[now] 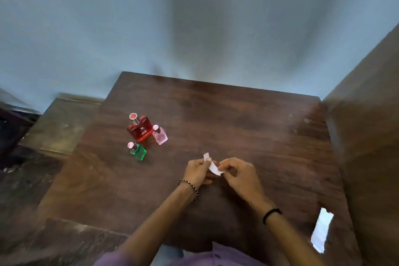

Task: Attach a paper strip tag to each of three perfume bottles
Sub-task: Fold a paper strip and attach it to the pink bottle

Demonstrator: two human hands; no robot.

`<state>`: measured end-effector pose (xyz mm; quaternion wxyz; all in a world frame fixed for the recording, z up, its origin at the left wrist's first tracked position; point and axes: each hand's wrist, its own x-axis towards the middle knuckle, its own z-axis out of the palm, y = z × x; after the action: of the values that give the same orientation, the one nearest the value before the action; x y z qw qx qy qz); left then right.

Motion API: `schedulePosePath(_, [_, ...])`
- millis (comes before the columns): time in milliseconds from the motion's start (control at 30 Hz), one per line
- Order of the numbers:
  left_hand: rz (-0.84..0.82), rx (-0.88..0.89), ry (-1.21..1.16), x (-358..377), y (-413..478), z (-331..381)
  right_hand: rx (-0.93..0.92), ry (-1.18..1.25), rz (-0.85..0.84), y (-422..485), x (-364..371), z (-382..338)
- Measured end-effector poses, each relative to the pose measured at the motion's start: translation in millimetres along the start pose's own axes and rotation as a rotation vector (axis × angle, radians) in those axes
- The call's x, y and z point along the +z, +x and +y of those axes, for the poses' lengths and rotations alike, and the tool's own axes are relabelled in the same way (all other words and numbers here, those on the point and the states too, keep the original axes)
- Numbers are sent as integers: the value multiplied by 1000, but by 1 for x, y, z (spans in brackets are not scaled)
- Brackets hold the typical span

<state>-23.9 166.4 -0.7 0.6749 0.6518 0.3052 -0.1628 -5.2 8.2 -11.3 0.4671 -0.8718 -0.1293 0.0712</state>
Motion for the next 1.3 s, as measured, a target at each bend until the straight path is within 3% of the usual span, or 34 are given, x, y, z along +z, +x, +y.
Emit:
schedulePosePath(300, [236, 28, -36, -60, 35, -5, 6, -13, -181, 81, 57, -42])
schedulePosePath(633, [309, -48, -187, -80, 37, -12, -86, -45, -523, 155, 131, -82])
schedulePosePath(867, [329, -54, -154, -77, 37, -19, -86, -78, -513, 158, 133, -70])
schedulePosePath(1000, [274, -12, -85, -73, 36, -28, 57, 135, -497, 136, 103, -54])
schedulePosePath(1200, [147, 133, 10, -55, 29, -28, 287, 767, -402, 84, 30, -50])
schedulePosePath(1300, [107, 247, 117, -41, 31, -20, 333, 896, -393, 64, 4, -49])
